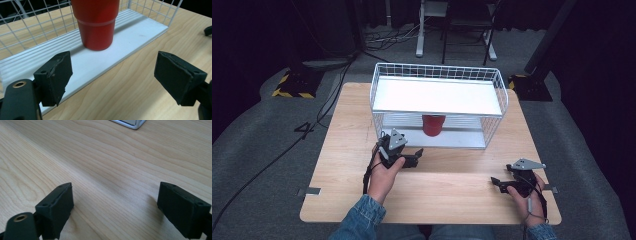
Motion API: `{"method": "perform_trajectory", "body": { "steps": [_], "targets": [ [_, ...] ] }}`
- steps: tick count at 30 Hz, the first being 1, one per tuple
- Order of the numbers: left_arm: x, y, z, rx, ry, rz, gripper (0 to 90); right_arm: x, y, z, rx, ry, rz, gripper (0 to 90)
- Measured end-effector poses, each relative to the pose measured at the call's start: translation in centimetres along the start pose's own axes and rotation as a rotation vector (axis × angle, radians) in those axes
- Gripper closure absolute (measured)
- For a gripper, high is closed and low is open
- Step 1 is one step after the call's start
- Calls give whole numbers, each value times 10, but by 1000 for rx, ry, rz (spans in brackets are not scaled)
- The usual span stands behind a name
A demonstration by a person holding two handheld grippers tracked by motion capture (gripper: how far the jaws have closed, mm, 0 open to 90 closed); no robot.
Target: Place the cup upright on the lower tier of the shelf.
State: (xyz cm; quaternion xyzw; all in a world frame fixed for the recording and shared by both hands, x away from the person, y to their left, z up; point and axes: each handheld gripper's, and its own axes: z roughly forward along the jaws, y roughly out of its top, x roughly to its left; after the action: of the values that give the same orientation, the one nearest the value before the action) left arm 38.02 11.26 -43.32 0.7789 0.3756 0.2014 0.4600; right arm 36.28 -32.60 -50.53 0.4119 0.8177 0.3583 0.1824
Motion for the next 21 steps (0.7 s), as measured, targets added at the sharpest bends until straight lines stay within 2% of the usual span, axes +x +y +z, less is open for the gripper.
{"method": "perform_trajectory", "body": {
  "steps": [5, 6, 8, 14, 16, 17, 18, 19, 20, 21],
  "targets": [
    [4, -3, -16, -1, 3, -5, 155, 1, 2, 2, 0, 8, -9, 139],
    [6, -6, -26, 2, 4, -7, 155, 1, 3, 3, 0, 9, -11, 139],
    [9, -11, -34, 3, 7, -8, 155, 2, 3, 3, 0, 9, -11, 139],
    [18, -22, -53, 15, 19, -21, 155, 2, 3, 3, 0, 9, -11, 139],
    [19, -24, -55, 18, 25, -13, 155, 2, 3, 3, 0, 9, -12, 139],
    [20, -27, -58, 32, 28, -13, 155, 2, 3, 3, 0, 9, -12, 139],
    [23, -32, -63, 72, 26, 10, 155, 2, 3, 3, 0, 9, -12, 140],
    [23, -32, -63, 72, 26, 10, 155, 2, 3, 3, 0, 9, -12, 140],
    [26, -40, -68, 110, 18, 26, 154, 2, 3, 3, 0, 9, -11, 139],
    [27, -45, -70, 123, 13, 25, 155, 2, 3, 3, -1, 9, -12, 139]
  ]
}}
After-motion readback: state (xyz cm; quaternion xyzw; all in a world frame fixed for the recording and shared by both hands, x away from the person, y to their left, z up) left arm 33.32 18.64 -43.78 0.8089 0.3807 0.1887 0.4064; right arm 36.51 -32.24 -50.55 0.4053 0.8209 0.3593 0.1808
